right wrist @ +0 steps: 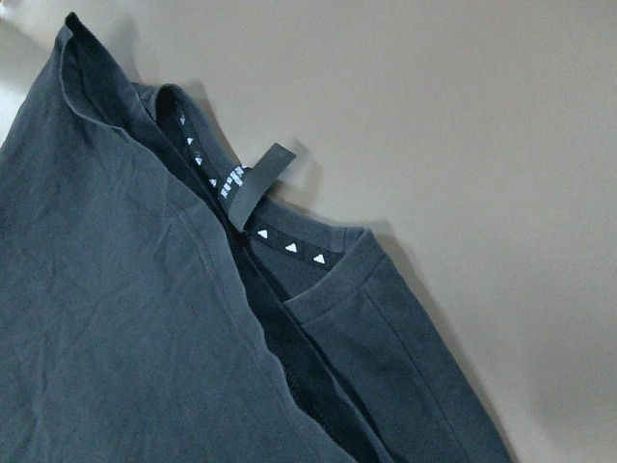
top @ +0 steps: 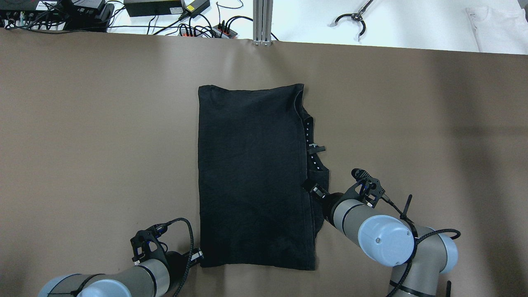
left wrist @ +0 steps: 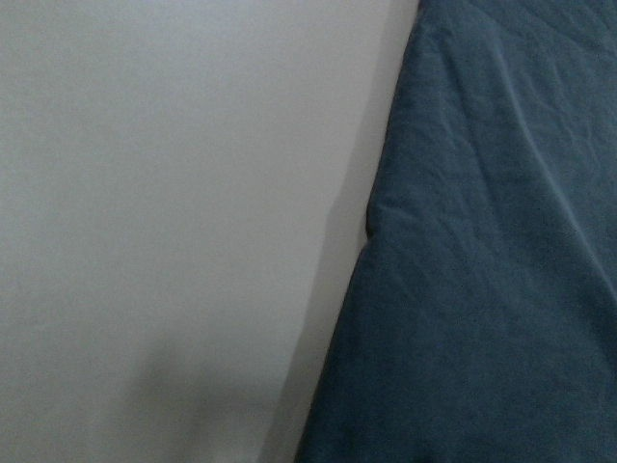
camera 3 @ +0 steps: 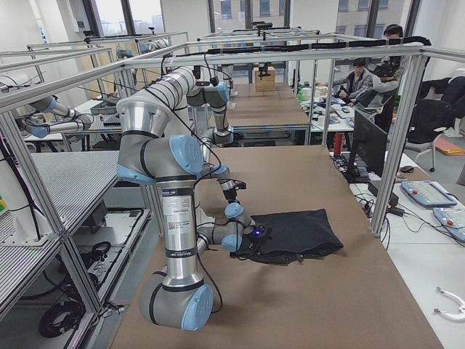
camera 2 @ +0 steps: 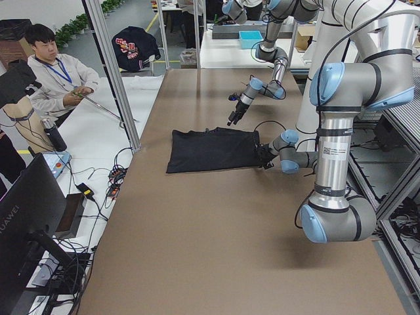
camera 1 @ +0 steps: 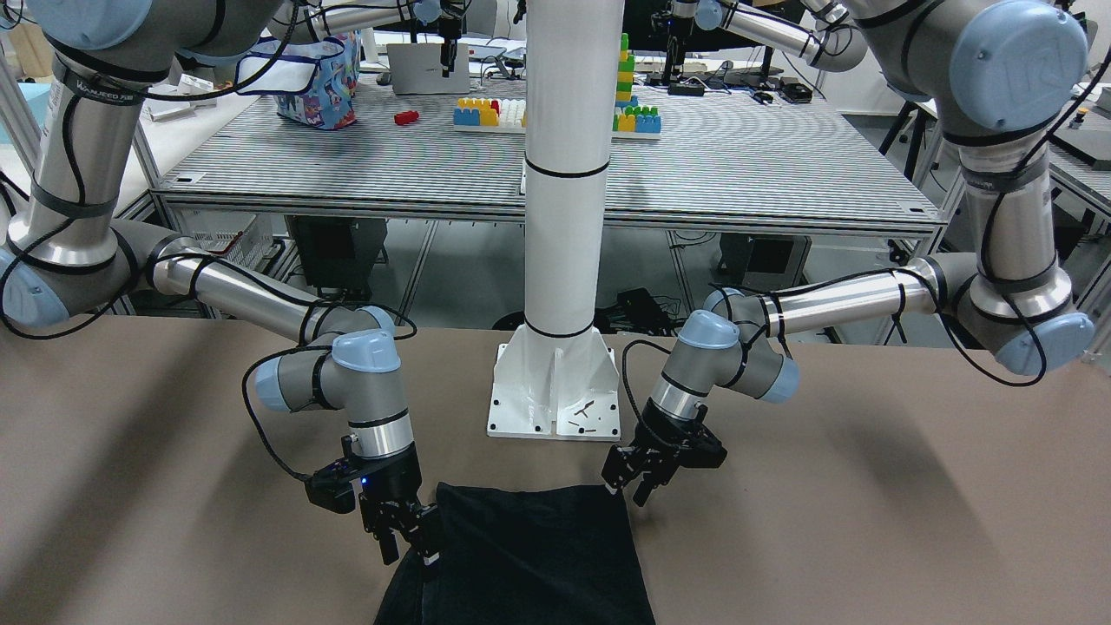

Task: Fold clothes
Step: 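Grasp the shirt's near edge corners with both grippers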

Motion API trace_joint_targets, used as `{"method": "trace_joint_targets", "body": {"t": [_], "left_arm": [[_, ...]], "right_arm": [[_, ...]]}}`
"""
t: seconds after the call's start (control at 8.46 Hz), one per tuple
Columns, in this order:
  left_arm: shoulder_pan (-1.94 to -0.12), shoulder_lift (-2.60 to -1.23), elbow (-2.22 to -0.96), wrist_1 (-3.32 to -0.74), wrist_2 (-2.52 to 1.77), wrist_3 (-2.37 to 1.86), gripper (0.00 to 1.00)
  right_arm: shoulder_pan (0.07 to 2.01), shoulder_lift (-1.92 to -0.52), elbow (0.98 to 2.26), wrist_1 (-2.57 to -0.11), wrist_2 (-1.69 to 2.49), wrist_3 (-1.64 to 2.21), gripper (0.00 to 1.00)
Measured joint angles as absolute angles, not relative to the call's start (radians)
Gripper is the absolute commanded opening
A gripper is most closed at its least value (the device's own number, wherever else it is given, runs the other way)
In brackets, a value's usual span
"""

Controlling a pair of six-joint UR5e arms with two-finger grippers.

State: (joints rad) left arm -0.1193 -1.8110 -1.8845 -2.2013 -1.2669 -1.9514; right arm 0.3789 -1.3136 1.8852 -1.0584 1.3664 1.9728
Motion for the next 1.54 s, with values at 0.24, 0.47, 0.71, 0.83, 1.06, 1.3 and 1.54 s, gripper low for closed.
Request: {"method": "trace_joint_targets", "body": {"t": [0.24,0.47,0.71,0.83,1.06,1.3,1.54], "left_arm": [[-0.107,-1.818,-1.884,-2.201,-1.265,-1.951,0.57],[-0.1,-1.825,-1.884,-2.201,-1.262,-1.951,0.36],[-0.099,-1.83,-1.884,-2.201,-1.261,-1.951,0.41],[-0.099,-1.83,-1.883,-2.201,-1.261,-1.951,0.43],[-0.099,-1.83,-1.882,-2.201,-1.261,-1.951,0.41],[-0.099,-1.829,-1.88,-2.201,-1.26,-1.95,0.08],[-0.1,-1.828,-1.879,-2.2,-1.26,-1.95,0.0]], "right_arm": [[0.379,-1.314,1.885,-1.058,1.367,1.973,0.94],[0.379,-1.314,1.886,-1.058,1.367,1.973,0.94],[0.379,-1.315,1.887,-1.058,1.366,1.973,0.94],[0.379,-1.315,1.887,-1.058,1.365,1.973,0.94],[0.379,-1.315,1.887,-1.058,1.365,1.973,0.94],[0.379,-1.314,1.888,-1.058,1.365,1.973,0.94],[0.379,-1.313,1.888,-1.058,1.365,1.973,0.94]]}}
